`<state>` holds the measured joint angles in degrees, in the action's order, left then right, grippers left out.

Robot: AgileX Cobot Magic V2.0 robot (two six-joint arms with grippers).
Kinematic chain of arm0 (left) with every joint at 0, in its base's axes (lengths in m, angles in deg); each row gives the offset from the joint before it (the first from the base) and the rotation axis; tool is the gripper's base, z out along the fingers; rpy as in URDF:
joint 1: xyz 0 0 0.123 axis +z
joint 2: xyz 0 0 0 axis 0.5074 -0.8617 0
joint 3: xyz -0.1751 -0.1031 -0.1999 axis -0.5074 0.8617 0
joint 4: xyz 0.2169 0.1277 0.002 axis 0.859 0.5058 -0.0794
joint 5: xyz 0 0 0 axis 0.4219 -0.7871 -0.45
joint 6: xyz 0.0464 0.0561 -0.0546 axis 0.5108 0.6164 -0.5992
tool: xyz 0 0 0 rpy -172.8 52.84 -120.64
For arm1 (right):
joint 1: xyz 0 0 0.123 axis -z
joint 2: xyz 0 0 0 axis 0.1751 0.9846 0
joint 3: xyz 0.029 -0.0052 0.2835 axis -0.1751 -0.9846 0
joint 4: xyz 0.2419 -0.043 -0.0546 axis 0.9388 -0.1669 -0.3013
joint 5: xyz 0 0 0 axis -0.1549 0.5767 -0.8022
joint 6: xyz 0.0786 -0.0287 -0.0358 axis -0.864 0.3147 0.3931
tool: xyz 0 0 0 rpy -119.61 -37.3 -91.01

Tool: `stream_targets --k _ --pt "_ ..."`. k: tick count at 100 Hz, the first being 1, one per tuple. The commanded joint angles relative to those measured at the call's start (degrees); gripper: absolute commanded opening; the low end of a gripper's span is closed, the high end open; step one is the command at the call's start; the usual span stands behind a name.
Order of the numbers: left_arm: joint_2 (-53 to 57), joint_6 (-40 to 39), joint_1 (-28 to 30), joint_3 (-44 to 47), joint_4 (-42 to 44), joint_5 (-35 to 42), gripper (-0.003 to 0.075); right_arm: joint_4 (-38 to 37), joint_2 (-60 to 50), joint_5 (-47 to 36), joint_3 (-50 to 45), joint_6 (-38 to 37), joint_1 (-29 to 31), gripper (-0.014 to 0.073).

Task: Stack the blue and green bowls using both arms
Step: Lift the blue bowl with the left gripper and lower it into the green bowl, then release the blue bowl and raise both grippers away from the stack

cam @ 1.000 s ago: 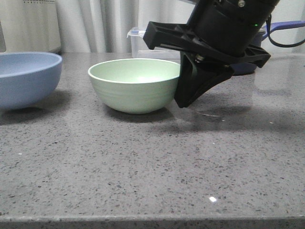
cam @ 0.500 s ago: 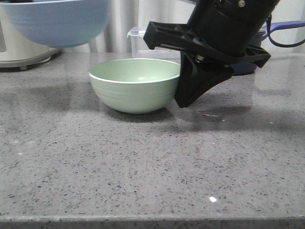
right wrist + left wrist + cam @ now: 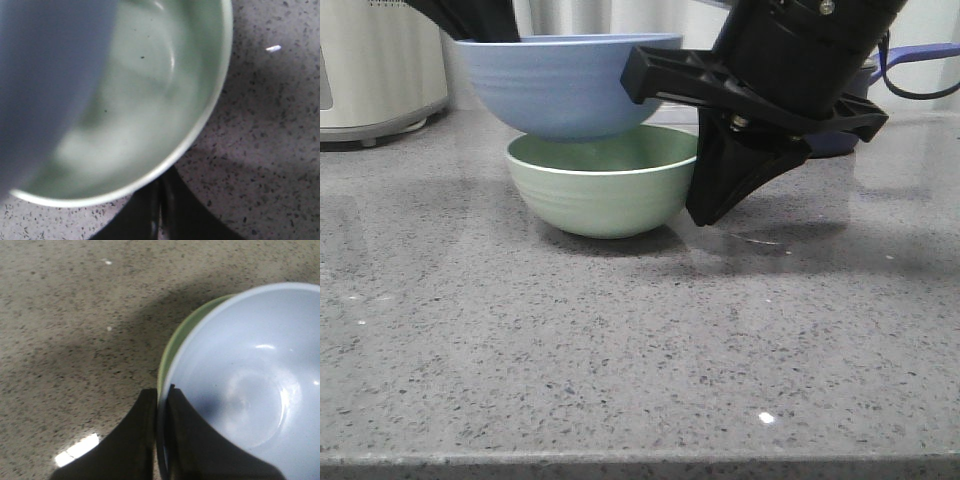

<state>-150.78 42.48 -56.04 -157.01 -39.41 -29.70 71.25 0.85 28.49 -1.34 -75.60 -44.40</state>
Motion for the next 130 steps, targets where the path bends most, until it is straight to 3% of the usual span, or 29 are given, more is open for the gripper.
stream_targets --k 1,55,67,84,92,130 --pt "1.71 -0.25 -1.48 -2.02 -1.7 1.42 -0.002 0.8 -1.98 -2.06 1.36 0.74 -0.01 -0.008" --pt "1.21 -0.25 -2.56 -2.02 -3.65 2.26 -0.0015 0.8 -1.98 -2.06 1.36 0.74 -0.01 -0.008" --pt "1.21 -0.25 -2.56 -2.02 -3.69 2.26 0.0071 0.8 -1.98 -2.01 1.36 0.74 -0.01 -0.008" --pt "1.21 -0.25 -2.17 -2.02 -3.69 2.26 0.0299 0.8 -1.98 -2.01 1.36 0.74 -0.01 -0.008" --pt "1.21 -0.25 -2.17 -2.02 -3.69 2.26 0.0356 0.8 -1.98 -2.01 1.36 0.74 -0.01 -0.008" --pt "1.58 -0.25 -2.17 -2.02 -3.69 2.16 0.0356 0.8 -1.98 -2.2 1.36 0.74 -0.01 -0.008"
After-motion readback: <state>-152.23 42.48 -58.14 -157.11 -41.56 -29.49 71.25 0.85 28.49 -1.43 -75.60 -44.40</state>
